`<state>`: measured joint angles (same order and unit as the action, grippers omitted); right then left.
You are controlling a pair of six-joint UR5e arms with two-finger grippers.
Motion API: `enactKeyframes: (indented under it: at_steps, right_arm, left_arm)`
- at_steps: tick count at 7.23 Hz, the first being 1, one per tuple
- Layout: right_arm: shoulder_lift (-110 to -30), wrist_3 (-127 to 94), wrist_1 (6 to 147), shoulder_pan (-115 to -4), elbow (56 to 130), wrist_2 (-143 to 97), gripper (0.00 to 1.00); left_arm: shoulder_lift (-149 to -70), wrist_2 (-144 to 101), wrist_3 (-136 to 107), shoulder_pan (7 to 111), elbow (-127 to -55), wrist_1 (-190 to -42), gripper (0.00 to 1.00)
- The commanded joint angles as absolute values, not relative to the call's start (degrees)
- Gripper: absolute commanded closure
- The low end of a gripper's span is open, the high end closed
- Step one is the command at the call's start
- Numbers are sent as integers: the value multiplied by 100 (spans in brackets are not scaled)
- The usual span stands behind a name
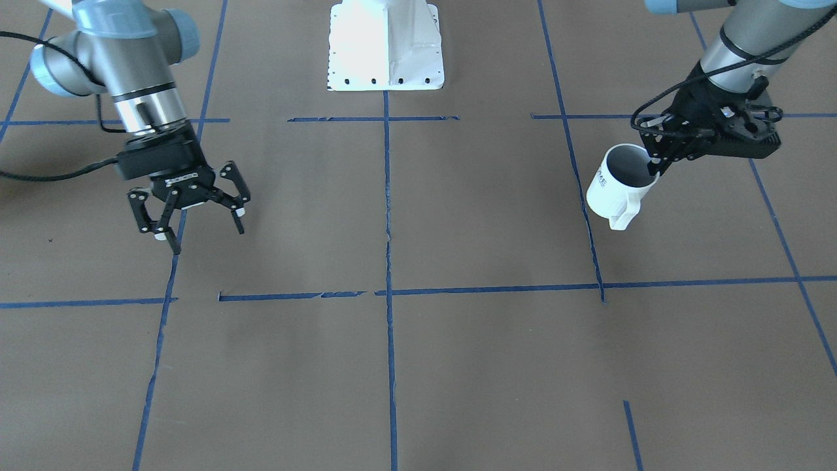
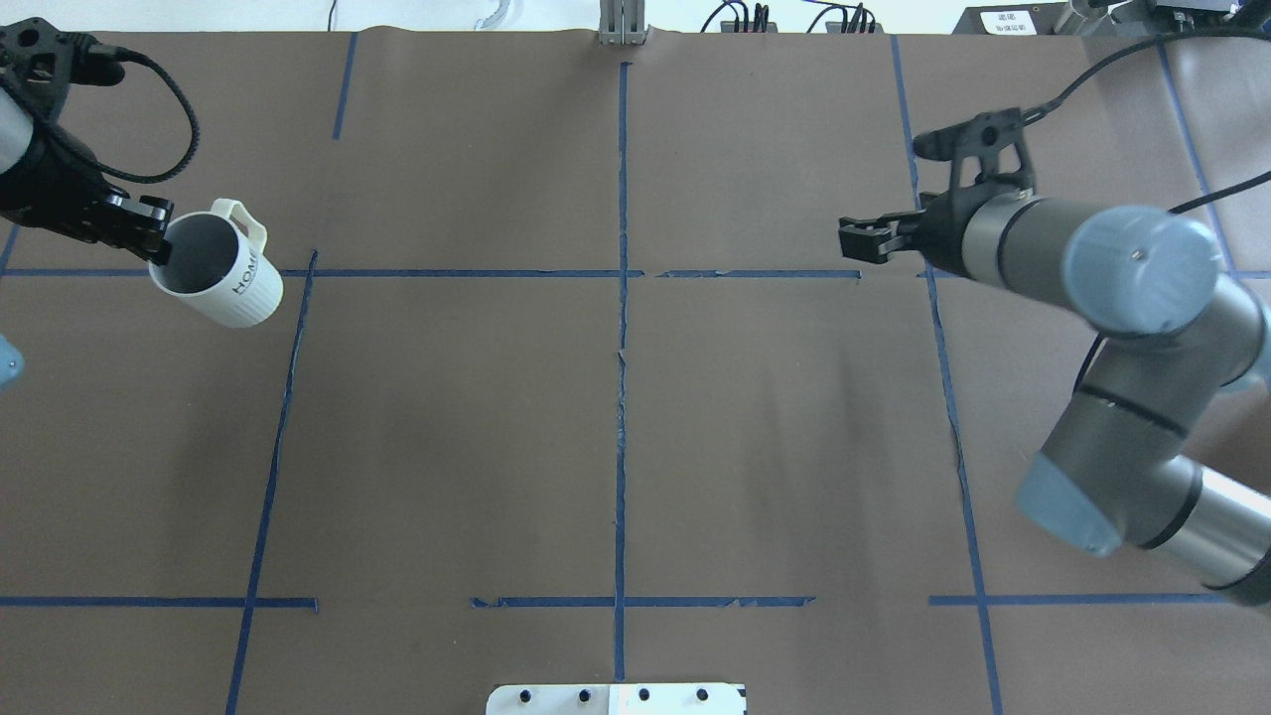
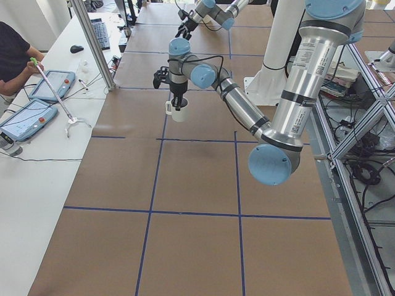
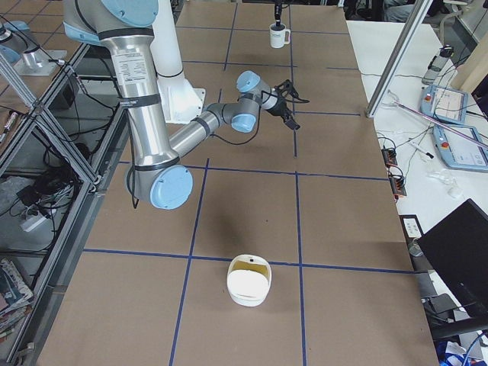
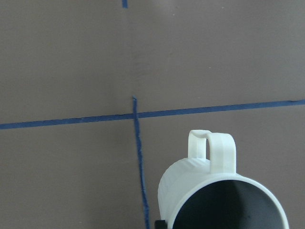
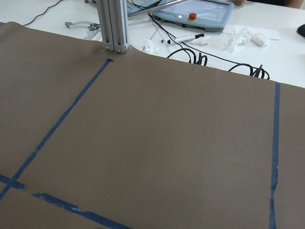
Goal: Left arm hands cup to right arm to dump lemon
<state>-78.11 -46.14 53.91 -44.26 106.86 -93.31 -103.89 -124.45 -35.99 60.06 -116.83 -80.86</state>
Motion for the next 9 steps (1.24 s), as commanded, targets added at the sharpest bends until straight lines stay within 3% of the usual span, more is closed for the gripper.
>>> enactKeyframes:
  at_steps: [1,3,6,9]
  right_arm:
    - [-8391,-4361,5632,-5926,10670,-11435,0]
    - [-8778,-3257,6456,-6642,10871,-12092,0]
    - [-9472,-2883,7502,-6724,11521,-12181,0]
    - [-9448,-2883,8130,-6943,11707,-12744,0]
  left_arm:
    - [-9917,-12925,-2825,6344,-11095,-8277,100]
    - [-9607,-12964,-2733,6495,-10636,-8806,100]
    - [-8984,-13685,-2978,6513,-10600,-9209,100]
    - [-8448,-13545,-3665,6495,-10486,-10431,100]
